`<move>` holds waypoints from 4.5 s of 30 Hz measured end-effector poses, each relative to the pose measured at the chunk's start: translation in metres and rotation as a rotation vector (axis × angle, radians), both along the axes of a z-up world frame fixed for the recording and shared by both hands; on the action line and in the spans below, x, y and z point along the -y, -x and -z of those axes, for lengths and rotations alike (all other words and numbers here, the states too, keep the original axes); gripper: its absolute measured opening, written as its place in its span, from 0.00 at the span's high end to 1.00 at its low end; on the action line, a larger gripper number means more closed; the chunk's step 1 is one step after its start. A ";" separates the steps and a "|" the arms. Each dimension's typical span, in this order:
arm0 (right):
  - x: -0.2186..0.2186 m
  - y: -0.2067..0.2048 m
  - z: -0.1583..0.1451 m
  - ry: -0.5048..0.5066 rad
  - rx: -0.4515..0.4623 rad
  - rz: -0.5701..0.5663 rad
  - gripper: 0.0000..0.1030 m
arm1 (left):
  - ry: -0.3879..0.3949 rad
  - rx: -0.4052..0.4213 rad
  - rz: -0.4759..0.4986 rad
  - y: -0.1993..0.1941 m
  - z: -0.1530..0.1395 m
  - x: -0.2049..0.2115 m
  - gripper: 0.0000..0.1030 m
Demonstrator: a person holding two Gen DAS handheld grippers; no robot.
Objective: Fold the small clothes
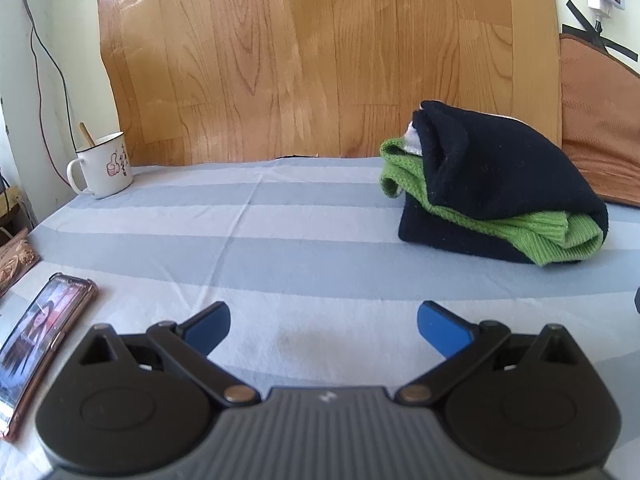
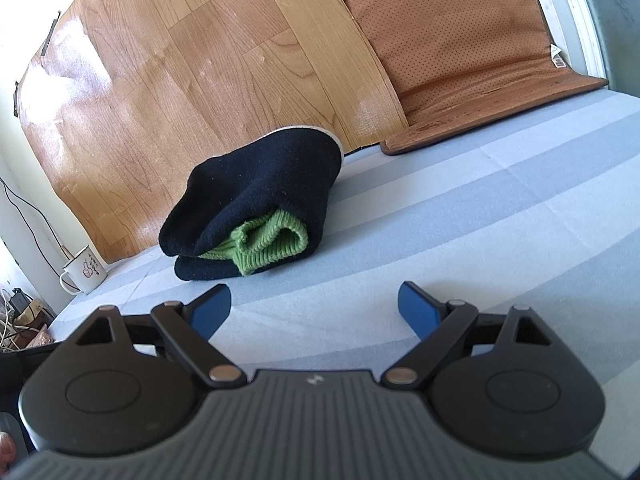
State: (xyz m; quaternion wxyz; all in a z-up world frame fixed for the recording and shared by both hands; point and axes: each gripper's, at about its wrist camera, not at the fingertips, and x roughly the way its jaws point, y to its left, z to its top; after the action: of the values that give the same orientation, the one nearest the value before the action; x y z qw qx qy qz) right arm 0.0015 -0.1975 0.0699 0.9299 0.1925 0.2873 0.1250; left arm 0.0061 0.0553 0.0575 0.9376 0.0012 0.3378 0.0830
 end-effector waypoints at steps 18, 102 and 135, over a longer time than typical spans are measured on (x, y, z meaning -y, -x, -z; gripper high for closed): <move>-0.001 0.000 0.000 0.001 0.000 0.000 0.10 | 0.005 -0.002 0.066 0.001 0.002 0.007 0.00; 0.000 -0.002 -0.001 0.004 -0.001 -0.025 0.06 | 0.058 -0.022 0.014 -0.002 0.003 -0.009 0.00; -0.001 -0.002 -0.001 0.004 -0.001 -0.023 0.05 | 0.045 0.014 0.040 0.004 -0.004 -0.010 0.00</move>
State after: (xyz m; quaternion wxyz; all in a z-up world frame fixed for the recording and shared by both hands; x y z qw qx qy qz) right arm 0.0036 -0.1966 0.0705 0.9287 0.1873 0.2901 0.1351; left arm 0.0025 0.0653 0.0611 0.9412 -0.0135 0.3328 0.0565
